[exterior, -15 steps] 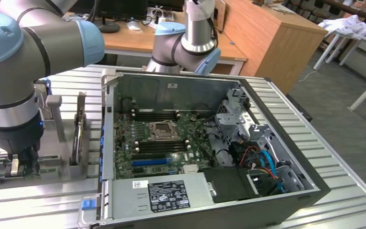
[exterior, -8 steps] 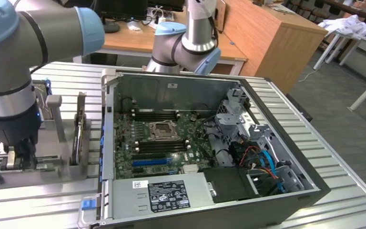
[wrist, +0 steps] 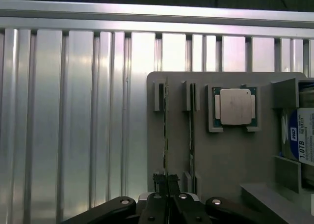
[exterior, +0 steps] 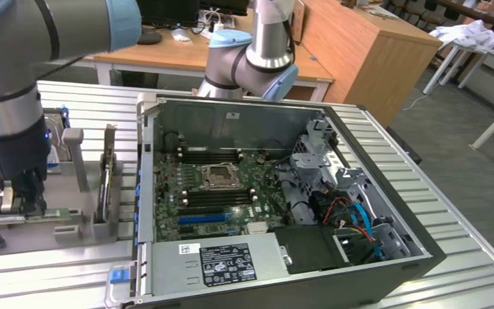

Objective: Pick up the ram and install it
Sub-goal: 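Pick up the ram and move it above insertion slot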

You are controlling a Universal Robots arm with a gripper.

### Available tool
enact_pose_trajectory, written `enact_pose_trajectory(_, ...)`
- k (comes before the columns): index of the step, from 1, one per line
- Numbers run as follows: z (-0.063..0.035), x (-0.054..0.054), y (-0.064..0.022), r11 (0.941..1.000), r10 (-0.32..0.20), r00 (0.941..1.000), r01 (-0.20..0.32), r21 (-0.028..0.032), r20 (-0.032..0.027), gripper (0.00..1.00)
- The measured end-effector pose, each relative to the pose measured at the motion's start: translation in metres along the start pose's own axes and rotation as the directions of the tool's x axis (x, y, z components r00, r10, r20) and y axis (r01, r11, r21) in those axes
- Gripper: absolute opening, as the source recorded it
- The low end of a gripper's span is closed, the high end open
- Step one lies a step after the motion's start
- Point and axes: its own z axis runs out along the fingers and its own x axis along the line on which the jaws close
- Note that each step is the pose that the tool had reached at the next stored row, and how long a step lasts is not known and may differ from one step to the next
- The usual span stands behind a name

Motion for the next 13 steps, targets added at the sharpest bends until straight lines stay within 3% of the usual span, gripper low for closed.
enact_pose_trajectory(13, -0.0591, -0.002, 0.0007, 1.0, 0.0, 1.0, 0.0, 0.0, 0.0001, 0.12)
